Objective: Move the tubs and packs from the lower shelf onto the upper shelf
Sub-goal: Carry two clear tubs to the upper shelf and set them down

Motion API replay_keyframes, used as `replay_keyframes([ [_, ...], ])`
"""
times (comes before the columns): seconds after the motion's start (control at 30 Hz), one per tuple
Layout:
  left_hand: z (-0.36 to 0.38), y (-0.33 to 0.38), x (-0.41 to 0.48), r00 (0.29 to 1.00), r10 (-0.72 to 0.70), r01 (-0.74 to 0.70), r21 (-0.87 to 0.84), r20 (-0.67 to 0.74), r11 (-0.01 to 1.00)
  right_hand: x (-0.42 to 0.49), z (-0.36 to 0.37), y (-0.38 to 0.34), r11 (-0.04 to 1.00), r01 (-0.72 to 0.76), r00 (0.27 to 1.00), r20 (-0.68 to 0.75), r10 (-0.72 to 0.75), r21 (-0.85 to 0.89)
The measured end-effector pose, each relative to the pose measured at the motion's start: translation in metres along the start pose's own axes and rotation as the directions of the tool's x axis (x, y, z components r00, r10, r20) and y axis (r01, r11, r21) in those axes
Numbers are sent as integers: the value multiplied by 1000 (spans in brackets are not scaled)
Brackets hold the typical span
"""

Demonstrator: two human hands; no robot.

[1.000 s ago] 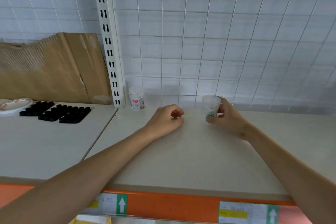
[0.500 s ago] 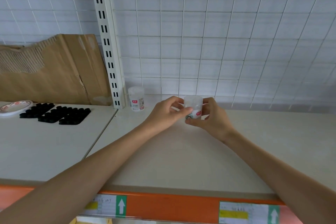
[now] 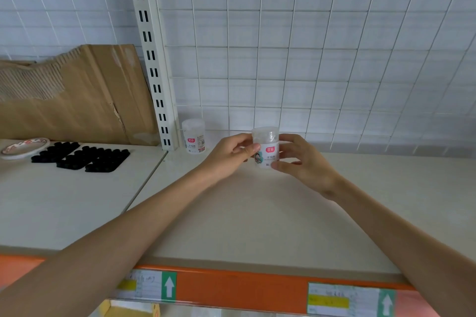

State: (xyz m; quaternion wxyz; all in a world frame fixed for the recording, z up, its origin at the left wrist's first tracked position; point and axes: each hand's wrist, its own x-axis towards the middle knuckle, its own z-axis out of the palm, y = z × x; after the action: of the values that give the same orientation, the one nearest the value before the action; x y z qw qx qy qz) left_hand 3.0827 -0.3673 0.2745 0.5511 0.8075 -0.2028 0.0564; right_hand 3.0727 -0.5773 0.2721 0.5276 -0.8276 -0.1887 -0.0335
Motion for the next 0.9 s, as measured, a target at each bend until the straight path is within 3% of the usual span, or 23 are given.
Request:
replay_keyframes([
  [0.6, 1, -3, -3, 998, 34, -35, 29, 44, 999, 0, 0, 2, 997, -58, 995, 81, 54, 43],
  [0.77, 1, 0, -7, 998, -41, 34, 159, 39, 987, 0, 2, 6, 995, -85, 993, 86, 80, 56],
  [0.9, -15, 7, -16, 987, -150, 103, 489, 57, 866, 5, 8, 1, 995, -85, 996, 28, 84, 42],
])
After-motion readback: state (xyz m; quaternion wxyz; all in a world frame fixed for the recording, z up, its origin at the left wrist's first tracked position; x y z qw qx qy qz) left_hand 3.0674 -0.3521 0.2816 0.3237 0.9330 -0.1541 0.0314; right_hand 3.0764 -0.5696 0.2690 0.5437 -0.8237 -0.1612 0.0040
